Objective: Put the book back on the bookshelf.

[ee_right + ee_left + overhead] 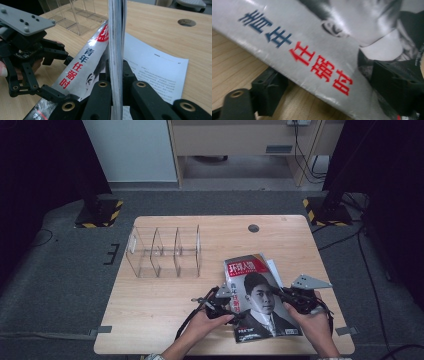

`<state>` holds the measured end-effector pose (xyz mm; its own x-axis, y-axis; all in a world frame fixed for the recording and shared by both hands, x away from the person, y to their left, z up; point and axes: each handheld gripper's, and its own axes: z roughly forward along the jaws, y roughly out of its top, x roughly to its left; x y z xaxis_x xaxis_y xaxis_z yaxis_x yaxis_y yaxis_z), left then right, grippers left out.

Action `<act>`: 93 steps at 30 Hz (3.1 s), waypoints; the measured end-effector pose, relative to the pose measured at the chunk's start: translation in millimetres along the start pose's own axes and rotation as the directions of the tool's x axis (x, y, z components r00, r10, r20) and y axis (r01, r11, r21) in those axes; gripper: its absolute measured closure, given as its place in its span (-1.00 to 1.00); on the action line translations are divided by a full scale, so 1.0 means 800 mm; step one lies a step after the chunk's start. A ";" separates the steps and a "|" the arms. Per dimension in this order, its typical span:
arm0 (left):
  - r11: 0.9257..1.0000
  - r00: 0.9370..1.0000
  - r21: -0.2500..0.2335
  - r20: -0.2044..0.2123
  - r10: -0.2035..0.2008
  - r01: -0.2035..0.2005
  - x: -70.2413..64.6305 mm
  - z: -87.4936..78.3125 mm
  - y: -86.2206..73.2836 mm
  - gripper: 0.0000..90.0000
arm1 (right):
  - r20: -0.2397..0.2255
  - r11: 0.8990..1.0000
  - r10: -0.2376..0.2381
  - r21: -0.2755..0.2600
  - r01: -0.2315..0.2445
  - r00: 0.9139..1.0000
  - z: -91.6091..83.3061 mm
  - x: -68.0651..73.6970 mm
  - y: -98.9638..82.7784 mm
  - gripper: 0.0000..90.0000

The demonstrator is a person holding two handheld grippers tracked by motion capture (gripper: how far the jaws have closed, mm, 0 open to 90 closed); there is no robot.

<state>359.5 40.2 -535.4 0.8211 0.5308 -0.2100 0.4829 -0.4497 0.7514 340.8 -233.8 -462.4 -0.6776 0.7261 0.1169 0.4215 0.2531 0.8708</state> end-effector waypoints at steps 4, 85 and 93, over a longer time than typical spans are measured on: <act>0.999 0.999 -0.020 -0.023 -0.034 0.033 0.001 0.001 0.001 -0.48 | -0.010 0.999 0.039 0.027 -0.039 0.999 0.010 -0.008 -0.007 0.98; 0.995 0.995 -0.003 -0.006 -0.100 0.100 0.039 -0.007 0.029 -0.41 | 0.175 0.969 0.023 0.240 -0.065 0.984 0.057 -0.038 -0.056 0.43; 0.989 0.989 -0.002 -0.016 -0.150 0.150 0.064 -0.005 0.044 -0.21 | 0.171 0.968 0.038 0.240 -0.079 0.985 0.057 -0.040 -0.056 0.40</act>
<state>417.2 54.5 -517.4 0.7346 0.6035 -0.3100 0.5996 -0.3635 0.7130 370.9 -239.4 -527.1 -0.5479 0.8339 0.0667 0.6059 0.3406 0.7189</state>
